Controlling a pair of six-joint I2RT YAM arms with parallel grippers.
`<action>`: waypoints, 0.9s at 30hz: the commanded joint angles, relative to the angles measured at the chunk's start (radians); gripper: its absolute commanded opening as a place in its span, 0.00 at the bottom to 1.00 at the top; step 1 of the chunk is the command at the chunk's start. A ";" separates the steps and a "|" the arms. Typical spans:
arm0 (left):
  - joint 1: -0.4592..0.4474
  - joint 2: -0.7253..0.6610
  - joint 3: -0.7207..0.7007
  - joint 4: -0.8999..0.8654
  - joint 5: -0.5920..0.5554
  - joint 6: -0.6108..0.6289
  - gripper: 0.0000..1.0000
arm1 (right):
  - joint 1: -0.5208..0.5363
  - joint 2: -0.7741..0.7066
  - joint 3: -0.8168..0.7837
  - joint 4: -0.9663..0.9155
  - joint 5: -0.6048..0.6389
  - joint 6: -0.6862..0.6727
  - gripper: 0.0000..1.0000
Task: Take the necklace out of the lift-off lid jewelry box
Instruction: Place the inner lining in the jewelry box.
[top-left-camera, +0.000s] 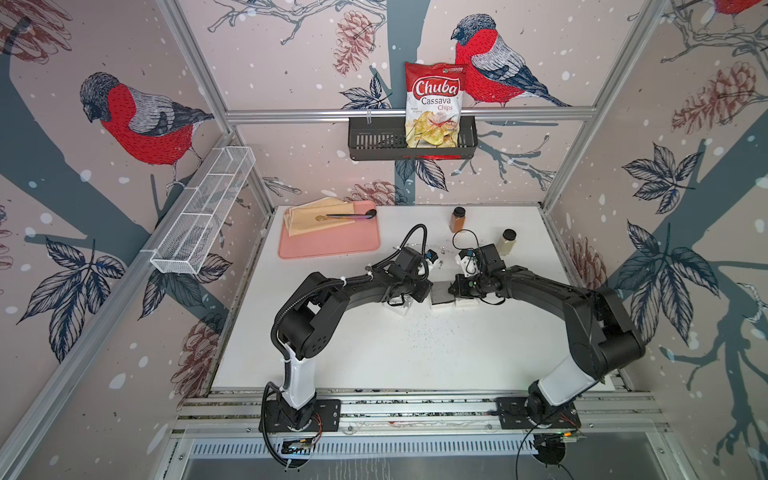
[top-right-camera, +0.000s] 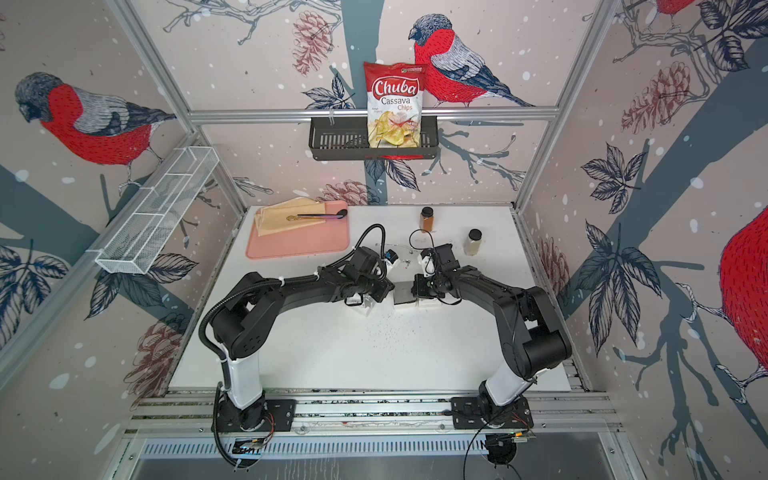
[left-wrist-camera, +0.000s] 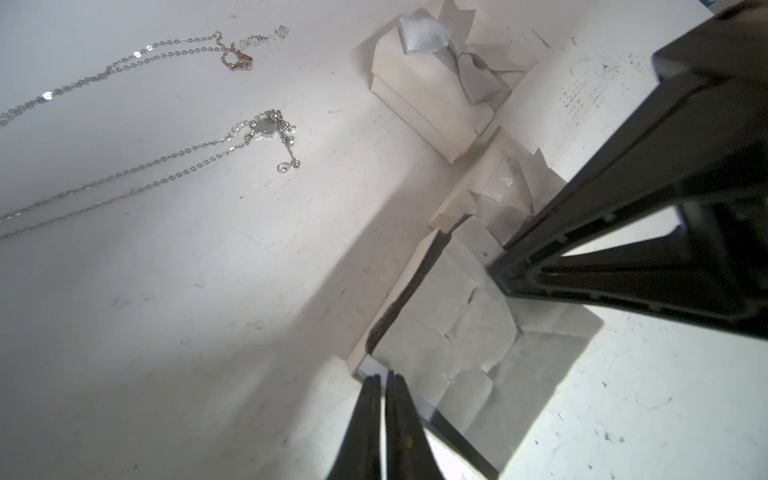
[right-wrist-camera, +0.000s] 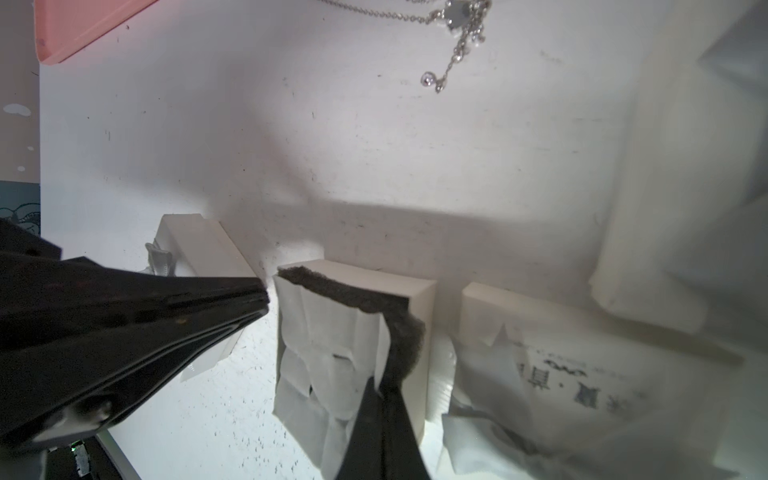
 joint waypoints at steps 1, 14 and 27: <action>-0.002 -0.022 -0.020 0.052 0.044 -0.008 0.18 | 0.007 0.008 0.009 -0.002 0.009 0.006 0.00; 0.000 -0.021 -0.016 0.008 0.060 -0.010 0.18 | 0.039 0.003 0.029 0.013 0.055 0.019 0.01; 0.000 -0.073 -0.054 -0.051 0.007 -0.034 0.33 | 0.075 0.024 0.032 0.020 0.118 0.030 0.03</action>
